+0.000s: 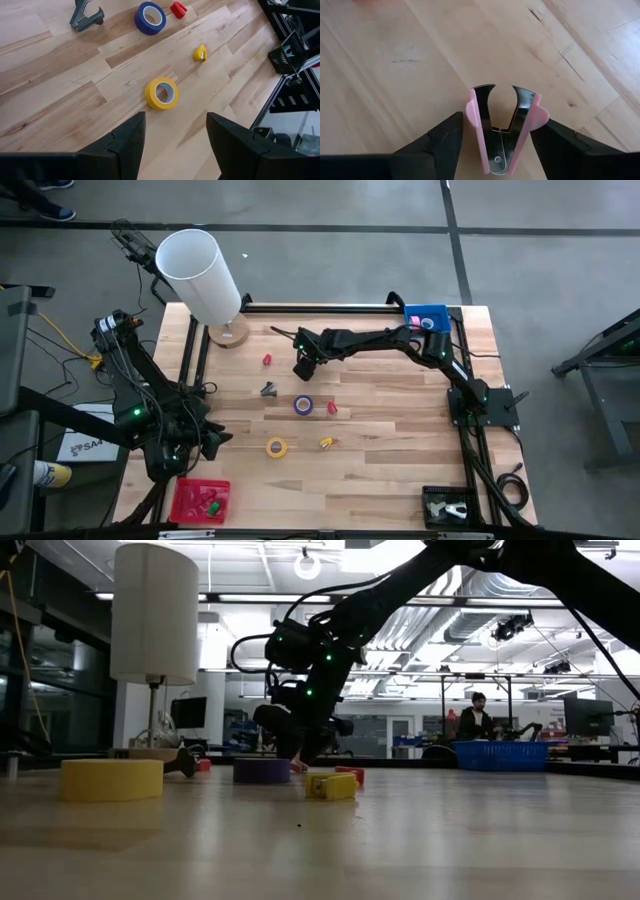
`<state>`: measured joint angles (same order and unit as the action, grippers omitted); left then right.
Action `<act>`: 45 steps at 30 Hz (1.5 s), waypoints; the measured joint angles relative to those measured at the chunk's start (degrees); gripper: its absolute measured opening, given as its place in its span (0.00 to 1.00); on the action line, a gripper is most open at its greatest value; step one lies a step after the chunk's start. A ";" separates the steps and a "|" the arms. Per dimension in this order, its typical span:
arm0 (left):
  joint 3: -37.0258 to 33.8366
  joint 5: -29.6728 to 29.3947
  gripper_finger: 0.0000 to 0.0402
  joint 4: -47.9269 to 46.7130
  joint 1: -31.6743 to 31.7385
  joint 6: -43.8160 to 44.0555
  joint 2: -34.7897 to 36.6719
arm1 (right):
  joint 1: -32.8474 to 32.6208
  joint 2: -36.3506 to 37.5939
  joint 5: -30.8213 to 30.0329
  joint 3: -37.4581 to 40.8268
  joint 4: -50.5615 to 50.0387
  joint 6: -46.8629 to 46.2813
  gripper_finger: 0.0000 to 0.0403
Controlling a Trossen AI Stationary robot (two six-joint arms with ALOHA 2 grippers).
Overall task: Pick and place Stapler, Stapler remover, tape
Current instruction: Put the pink staple remover into the black bin
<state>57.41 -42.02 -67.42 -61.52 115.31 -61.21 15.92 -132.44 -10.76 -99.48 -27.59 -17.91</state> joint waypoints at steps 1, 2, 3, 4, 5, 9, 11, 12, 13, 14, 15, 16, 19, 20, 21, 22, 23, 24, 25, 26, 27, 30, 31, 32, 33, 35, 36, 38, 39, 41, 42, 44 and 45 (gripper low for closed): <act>0.00 0.02 0.51 0.00 0.00 0.00 0.00 | 0.00 0.00 0.02 0.00 -0.05 0.00 0.53; 0.00 0.04 0.51 0.00 0.00 0.00 0.00 | 0.00 0.00 0.04 0.00 -0.16 0.00 0.52; 0.00 0.04 0.51 0.00 0.00 0.00 0.00 | 0.00 0.00 -0.02 0.00 -0.40 0.00 0.51; 0.00 0.08 0.51 0.00 0.00 0.00 0.00 | 0.02 0.00 0.00 0.00 -0.47 0.00 0.50; 0.00 0.11 0.51 0.00 0.00 0.00 0.00 | 0.02 0.00 0.02 0.00 -0.51 0.00 0.48; 0.00 0.11 0.51 0.00 0.00 0.00 0.00 | 0.02 0.00 0.22 0.00 -0.80 -0.02 0.43; 0.00 0.09 0.51 0.00 0.00 0.00 0.00 | 0.02 0.00 0.55 -0.04 -1.00 -0.02 0.41; 0.00 0.09 0.51 0.00 0.00 0.02 0.00 | 0.02 0.00 0.78 -0.04 -1.12 -0.02 0.39; 0.00 0.09 0.51 0.00 0.00 0.02 0.00 | 0.04 0.00 0.98 -0.07 -1.26 -0.02 0.37; 0.00 0.09 0.51 0.02 0.00 0.02 0.00 | 0.04 0.02 1.22 -0.07 -1.40 -0.02 0.35; 0.00 0.09 0.51 0.02 0.00 0.02 0.00 | 0.04 0.02 1.36 -0.07 -1.55 -0.02 0.34; 0.00 0.09 0.51 0.02 0.00 0.02 0.00 | 0.04 0.03 1.52 -0.07 -1.68 -0.02 0.32; 0.00 0.09 0.51 0.09 0.00 0.02 0.00 | 0.07 0.09 2.19 -0.09 -2.11 -0.02 0.25; 0.00 0.09 0.51 0.11 0.00 0.02 0.00 | 0.07 0.11 2.33 -0.09 -2.26 -0.02 0.23; 0.00 0.09 0.51 0.11 0.00 0.02 0.00 | 0.07 0.11 2.45 -0.09 -2.40 -0.02 0.21; 0.00 0.09 0.51 0.11 0.00 0.02 0.00 | 0.07 0.11 2.66 -0.09 -2.58 -0.02 0.21; 0.00 0.09 0.51 0.13 0.00 0.02 0.00 | 0.07 0.11 2.92 -0.09 -2.74 -0.01 0.20; 0.00 0.09 0.51 0.15 0.00 0.02 0.00 | 0.07 0.25 3.21 -0.09 -2.85 -0.01 0.20; 0.00 0.08 0.51 0.20 0.00 0.02 0.00 | 0.10 0.40 3.85 -0.09 -3.13 -0.05 0.20; 0.00 0.07 0.51 0.27 0.00 0.02 0.00 | 0.11 0.50 4.93 -0.09 -3.20 -0.20 0.20; 0.00 0.08 0.51 0.31 0.00 0.02 0.00 | 0.11 0.67 5.90 -0.08 -3.41 -0.69 0.20; 0.00 0.06 0.51 0.35 0.00 0.02 0.00 | 0.15 1.24 9.96 -0.04 -3.64 -2.22 0.20; 0.00 0.02 0.51 0.38 0.00 0.02 0.00 | 0.23 1.60 11.64 0.01 -4.16 -2.67 0.20; 0.00 0.00 0.51 0.38 0.00 0.02 0.00 | 0.30 1.76 12.95 0.04 -4.67 -2.81 0.20; 0.00 0.00 0.51 0.40 -0.02 0.02 0.00 | 0.28 2.13 13.77 0.04 -4.71 -2.81 0.20; 0.00 -0.07 0.51 0.40 -0.01 0.02 0.00 | 0.28 2.92 16.05 0.07 -5.11 -2.77 0.20; 0.00 -0.10 0.51 0.41 -0.01 0.02 0.00 | 0.29 3.66 17.10 0.07 -5.66 -2.71 0.20; 0.00 -0.23 0.51 0.37 0.00 -0.02 0.00 | 0.28 5.11 18.61 0.04 -6.79 -2.40 0.20; 0.00 -0.27 0.51 0.42 0.00 -0.02 0.00 | 0.26 5.88 19.35 0.04 -7.58 -1.90 0.20; 0.00 -0.48 0.51 0.34 0.00 -0.15 0.00 | 0.13 7.20 19.89 0.04 -9.31 -0.85 0.20; 0.00 -0.70 0.51 0.40 0.00 -0.51 0.00 | 0.12 8.00 20.30 0.04 -9.93 -0.32 0.20; 0.00 -0.92 0.51 0.36 0.00 -1.11 0.00 | 0.03 9.88 20.83 0.04 -11.43 0.38 0.20; 0.00 -0.95 0.51 0.30 0.00 -1.16 0.00 | 0.04 10.93 21.01 0.04 -12.01 0.74 0.20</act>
<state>57.41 -42.97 -67.11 -61.52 114.15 -61.21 15.96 -121.52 10.25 -99.44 -39.60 -17.17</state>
